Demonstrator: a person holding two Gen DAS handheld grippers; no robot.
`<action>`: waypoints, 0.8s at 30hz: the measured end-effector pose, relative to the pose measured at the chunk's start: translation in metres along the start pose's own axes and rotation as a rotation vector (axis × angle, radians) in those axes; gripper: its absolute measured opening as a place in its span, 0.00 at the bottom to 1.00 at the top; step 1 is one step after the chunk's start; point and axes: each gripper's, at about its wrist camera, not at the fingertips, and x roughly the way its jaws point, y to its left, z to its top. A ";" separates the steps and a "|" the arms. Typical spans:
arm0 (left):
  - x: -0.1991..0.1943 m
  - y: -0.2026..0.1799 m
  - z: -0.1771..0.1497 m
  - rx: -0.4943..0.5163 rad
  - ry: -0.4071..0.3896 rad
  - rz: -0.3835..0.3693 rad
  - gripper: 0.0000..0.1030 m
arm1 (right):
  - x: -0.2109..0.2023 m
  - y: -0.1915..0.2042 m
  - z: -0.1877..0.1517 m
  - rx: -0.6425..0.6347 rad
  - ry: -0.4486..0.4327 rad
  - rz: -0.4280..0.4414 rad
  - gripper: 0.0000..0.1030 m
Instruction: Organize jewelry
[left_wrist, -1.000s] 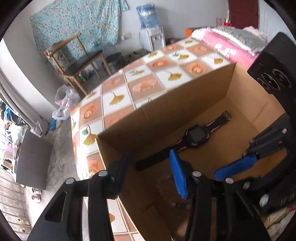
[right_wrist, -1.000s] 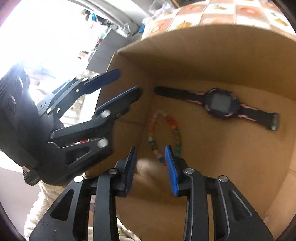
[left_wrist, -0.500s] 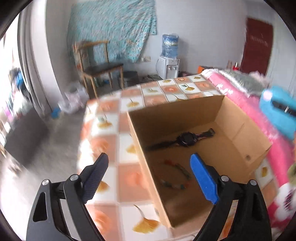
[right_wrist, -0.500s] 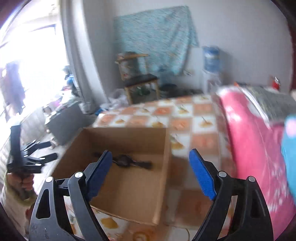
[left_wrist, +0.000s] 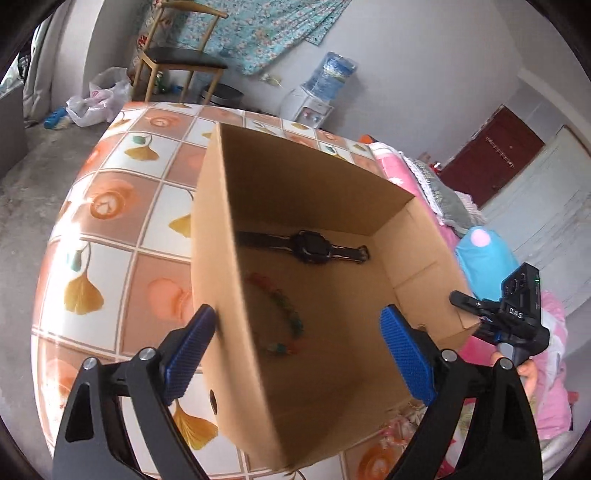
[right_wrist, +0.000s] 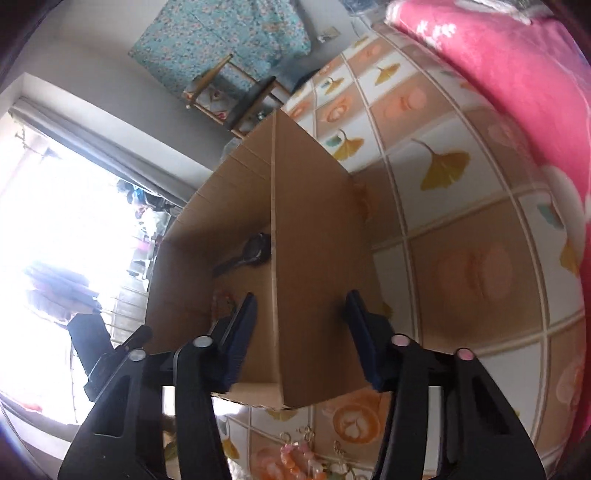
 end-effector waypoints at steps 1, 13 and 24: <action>0.001 -0.002 0.000 0.013 -0.003 0.018 0.86 | -0.001 -0.002 -0.004 0.011 0.006 0.010 0.40; 0.002 -0.003 -0.001 0.021 -0.034 0.043 0.87 | -0.008 0.003 -0.002 0.037 -0.016 0.022 0.36; -0.058 0.008 -0.038 -0.035 -0.237 0.030 0.89 | -0.053 0.010 -0.023 -0.084 -0.170 -0.123 0.62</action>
